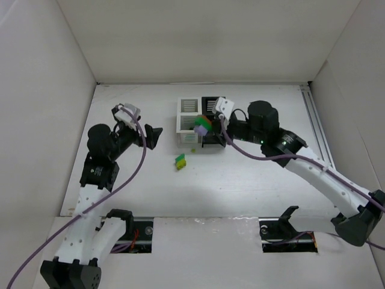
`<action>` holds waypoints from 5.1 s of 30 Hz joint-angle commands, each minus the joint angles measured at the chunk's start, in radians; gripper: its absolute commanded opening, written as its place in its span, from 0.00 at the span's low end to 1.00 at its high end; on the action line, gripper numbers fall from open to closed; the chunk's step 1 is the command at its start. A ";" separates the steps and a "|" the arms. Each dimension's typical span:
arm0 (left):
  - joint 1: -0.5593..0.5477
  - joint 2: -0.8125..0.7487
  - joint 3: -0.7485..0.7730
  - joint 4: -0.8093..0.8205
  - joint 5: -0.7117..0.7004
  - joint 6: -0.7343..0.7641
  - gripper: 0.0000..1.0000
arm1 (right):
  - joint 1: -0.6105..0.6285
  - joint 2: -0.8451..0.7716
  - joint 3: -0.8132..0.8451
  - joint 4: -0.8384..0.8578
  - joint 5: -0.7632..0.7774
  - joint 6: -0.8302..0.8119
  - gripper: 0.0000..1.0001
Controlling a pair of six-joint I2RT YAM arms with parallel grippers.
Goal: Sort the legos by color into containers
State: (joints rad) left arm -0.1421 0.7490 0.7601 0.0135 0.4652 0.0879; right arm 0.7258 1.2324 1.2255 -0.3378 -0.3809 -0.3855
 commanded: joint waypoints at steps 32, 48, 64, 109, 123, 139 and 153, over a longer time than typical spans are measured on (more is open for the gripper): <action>-0.056 1.026 0.759 0.574 0.900 -0.818 0.98 | 0.012 0.197 -0.014 0.582 0.689 0.465 0.00; -0.125 1.125 0.940 0.112 0.739 -0.471 0.88 | 0.030 0.274 0.065 0.571 0.662 0.465 0.00; -0.116 1.098 0.826 0.441 0.885 -0.632 0.46 | 0.011 0.311 0.083 0.571 0.652 0.474 0.00; -0.306 1.283 1.176 -0.518 0.333 0.231 0.00 | -0.302 0.012 -0.235 0.438 0.393 0.381 0.00; -0.386 1.291 1.153 -0.436 0.253 0.115 0.66 | -0.358 -0.060 -0.291 0.419 0.309 0.329 0.00; -0.248 1.103 1.050 -0.282 0.490 0.010 1.00 | -0.394 -0.156 -0.422 0.410 0.045 -0.130 0.00; -0.266 1.062 1.077 -0.573 0.521 0.234 1.00 | -0.278 -0.185 -0.484 0.410 0.003 -0.771 0.00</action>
State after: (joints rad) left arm -0.3981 1.7870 1.7821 -0.4393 0.9611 0.2211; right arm 0.4095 1.0786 0.7502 0.0334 -0.3515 -0.9710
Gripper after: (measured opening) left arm 0.997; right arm 0.437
